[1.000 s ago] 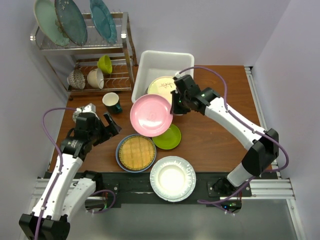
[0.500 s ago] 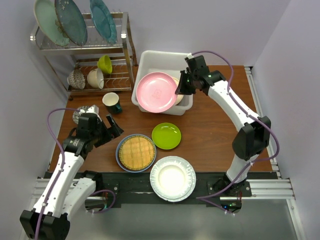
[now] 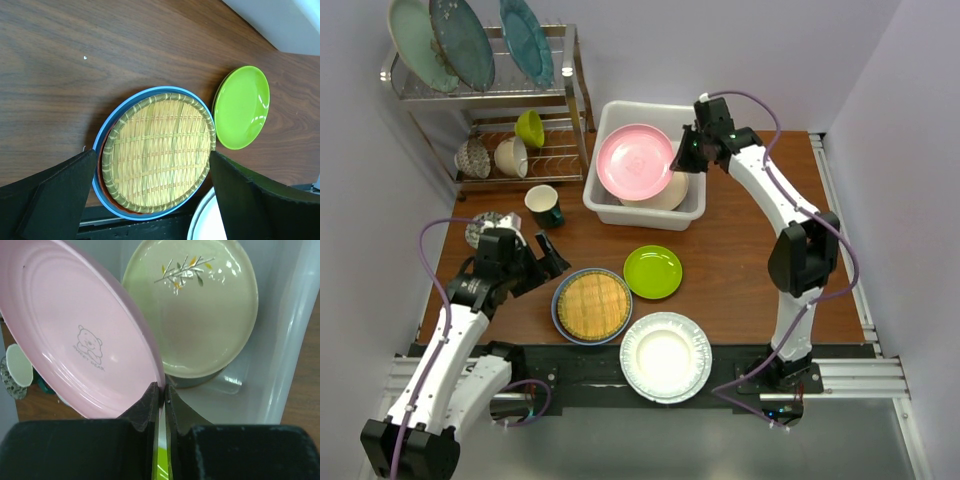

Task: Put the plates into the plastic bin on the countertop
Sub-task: Place the plate in the plastic bin.

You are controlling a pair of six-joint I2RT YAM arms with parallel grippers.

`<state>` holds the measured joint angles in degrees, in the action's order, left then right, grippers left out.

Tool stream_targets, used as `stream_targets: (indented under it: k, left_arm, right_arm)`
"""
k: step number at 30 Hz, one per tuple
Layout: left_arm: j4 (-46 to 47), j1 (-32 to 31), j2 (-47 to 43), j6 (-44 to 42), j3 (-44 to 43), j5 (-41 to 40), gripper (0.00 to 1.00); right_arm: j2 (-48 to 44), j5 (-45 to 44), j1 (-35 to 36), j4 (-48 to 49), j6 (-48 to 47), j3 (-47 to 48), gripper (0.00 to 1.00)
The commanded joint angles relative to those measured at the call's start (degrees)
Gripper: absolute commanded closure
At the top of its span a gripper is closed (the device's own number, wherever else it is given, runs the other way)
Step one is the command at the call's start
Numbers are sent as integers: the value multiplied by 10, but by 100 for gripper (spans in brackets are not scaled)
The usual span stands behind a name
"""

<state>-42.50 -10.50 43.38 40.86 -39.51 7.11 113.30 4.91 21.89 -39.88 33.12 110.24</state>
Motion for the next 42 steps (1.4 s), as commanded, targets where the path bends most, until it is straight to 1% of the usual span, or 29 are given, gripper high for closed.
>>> stream_targets:
  k: [1, 3, 5, 12, 20, 29, 32, 36, 42]
  left_arm:
    - [15, 5, 0, -20, -3, 17, 0]
    - [13, 5, 3, -22, -7, 16, 0]
    - [12, 5, 5, -24, -10, 16, 0]
    - [-3, 5, 4, -23, -15, 8, 0]
    - [-9, 5, -5, -21, -10, 7, 0]
    - [-16, 5, -7, -18, -15, 7, 0]
    - [-17, 5, -10, -18, -15, 8, 0]
    - [-22, 5, -9, -22, -16, 7, 0]
    - [-22, 5, -13, -20, -17, 9, 0]
  right_arm:
    - [26, -22, -9, 5, 15, 92, 99]
    - [55, -29, -11, -6, 14, 125, 99]
    - [70, -33, -16, -13, 16, 138, 99]
    - [100, -46, -24, -16, 25, 137, 98]
    - [107, -61, -26, -27, 19, 126, 97]
    - [139, -52, -28, -63, 12, 139, 93]
    - [135, -40, -27, -55, 13, 115, 92]
    - [122, -39, -29, -36, 15, 88, 90]
    - [121, -24, -29, -34, 11, 79, 81]
